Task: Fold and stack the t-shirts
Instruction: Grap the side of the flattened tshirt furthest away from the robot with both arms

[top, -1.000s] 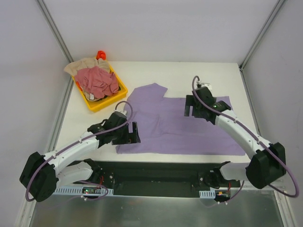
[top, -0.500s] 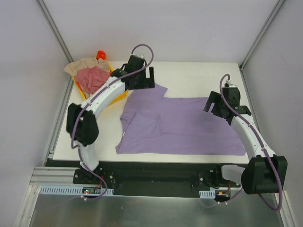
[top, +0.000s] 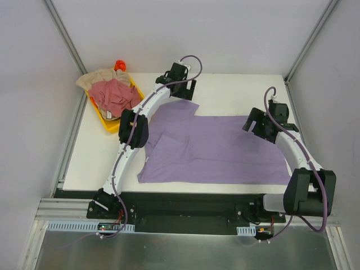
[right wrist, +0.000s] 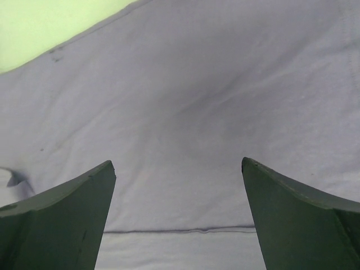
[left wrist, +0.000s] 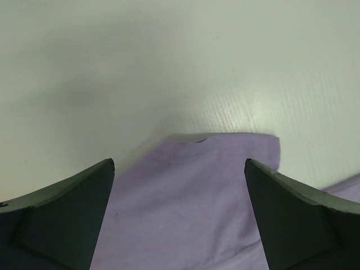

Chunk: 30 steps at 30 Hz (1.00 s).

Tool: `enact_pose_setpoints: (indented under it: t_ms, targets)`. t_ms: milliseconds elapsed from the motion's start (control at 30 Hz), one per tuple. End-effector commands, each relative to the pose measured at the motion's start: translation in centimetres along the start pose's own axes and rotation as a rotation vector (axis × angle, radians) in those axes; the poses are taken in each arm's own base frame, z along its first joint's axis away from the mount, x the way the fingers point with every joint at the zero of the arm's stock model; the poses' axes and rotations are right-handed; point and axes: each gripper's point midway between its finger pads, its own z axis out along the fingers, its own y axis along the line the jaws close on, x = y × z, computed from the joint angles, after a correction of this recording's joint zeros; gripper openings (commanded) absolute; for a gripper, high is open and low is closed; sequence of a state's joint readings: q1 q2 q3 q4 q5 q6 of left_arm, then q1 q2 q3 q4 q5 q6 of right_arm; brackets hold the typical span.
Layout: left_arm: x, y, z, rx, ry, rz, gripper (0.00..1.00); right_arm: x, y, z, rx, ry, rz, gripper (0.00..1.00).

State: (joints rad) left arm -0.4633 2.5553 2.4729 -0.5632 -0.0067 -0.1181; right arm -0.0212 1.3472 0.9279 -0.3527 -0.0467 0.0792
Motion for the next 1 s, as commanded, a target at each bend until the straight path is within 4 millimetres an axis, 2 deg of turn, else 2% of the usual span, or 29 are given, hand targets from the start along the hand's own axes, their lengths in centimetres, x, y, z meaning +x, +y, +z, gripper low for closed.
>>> enact_pose_setpoints:
  t_ms: [0, 133, 267, 467, 767, 967]
  targets:
    - [0.1, -0.7, 1.9, 0.076, -0.014, 0.031, 0.99, 0.3, 2.0, -1.7, -0.136, -0.047, 0.023, 0.96]
    - [0.7, 0.0, 3.1, 0.037, -0.012, -0.018, 0.96, 1.1, 2.1, -3.0, -0.160, -0.063, 0.025, 0.96]
    - [0.4, 0.0, 3.2, 0.046, -0.023, -0.038, 0.88, 2.0, 2.8, -3.9, -0.220, -0.076, 0.025, 0.96]
    - [0.6, -0.5, 3.1, 0.073, -0.015, -0.054, 0.74, 1.8, 2.5, -4.9, -0.208, -0.103, 0.004, 0.96]
    - [1.8, -0.3, 2.9, 0.067, 0.018, -0.054, 0.46, 1.9, 1.1, -4.8, -0.129, -0.092, -0.003, 0.96]
    - [2.3, -0.1, 2.7, 0.060, 0.034, -0.043, 0.28, 2.2, 0.8, -4.4, -0.117, -0.076, 0.001, 0.96]
